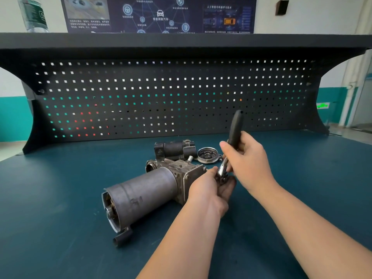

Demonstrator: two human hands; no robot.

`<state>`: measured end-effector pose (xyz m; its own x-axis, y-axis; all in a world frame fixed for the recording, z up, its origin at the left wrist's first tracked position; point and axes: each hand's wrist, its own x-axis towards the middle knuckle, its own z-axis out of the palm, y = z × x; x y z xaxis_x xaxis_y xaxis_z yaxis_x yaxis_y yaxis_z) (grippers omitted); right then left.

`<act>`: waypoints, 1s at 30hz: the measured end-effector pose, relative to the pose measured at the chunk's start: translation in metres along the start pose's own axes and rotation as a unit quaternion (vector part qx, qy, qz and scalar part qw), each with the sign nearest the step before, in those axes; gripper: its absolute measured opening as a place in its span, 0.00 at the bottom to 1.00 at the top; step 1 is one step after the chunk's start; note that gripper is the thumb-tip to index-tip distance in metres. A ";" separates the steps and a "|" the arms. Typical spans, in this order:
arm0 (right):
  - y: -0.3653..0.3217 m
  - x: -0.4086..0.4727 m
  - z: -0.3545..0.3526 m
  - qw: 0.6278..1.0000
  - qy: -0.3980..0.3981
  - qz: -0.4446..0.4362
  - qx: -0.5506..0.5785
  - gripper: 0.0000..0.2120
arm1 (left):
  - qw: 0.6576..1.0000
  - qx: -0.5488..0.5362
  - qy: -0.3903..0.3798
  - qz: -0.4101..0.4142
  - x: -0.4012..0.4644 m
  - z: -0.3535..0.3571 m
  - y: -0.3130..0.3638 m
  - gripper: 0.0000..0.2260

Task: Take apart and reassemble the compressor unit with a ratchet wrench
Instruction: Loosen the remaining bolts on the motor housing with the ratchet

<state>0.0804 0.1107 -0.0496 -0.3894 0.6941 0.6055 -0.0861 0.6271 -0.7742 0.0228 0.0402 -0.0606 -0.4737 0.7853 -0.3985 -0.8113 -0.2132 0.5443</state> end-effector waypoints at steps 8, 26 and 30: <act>0.018 0.006 -0.001 0.845 0.081 0.422 0.319 0.10 | 0.999 0.040 0.014 0.006 0.003 0.002 -0.003 0.06; 0.014 0.003 -0.002 0.840 0.094 0.402 0.352 0.09 | 0.998 0.059 0.007 0.015 0.003 0.000 0.002 0.08; 0.012 0.005 0.003 0.929 0.104 0.283 0.213 0.06 | 0.999 0.050 0.011 0.018 0.004 0.000 -0.002 0.08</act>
<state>0.0744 0.1202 -0.0563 -0.3014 0.9511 0.0678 -0.2946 -0.0253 -0.9553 0.0224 0.0441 -0.0633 -0.5104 0.7648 -0.3931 -0.7562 -0.1815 0.6287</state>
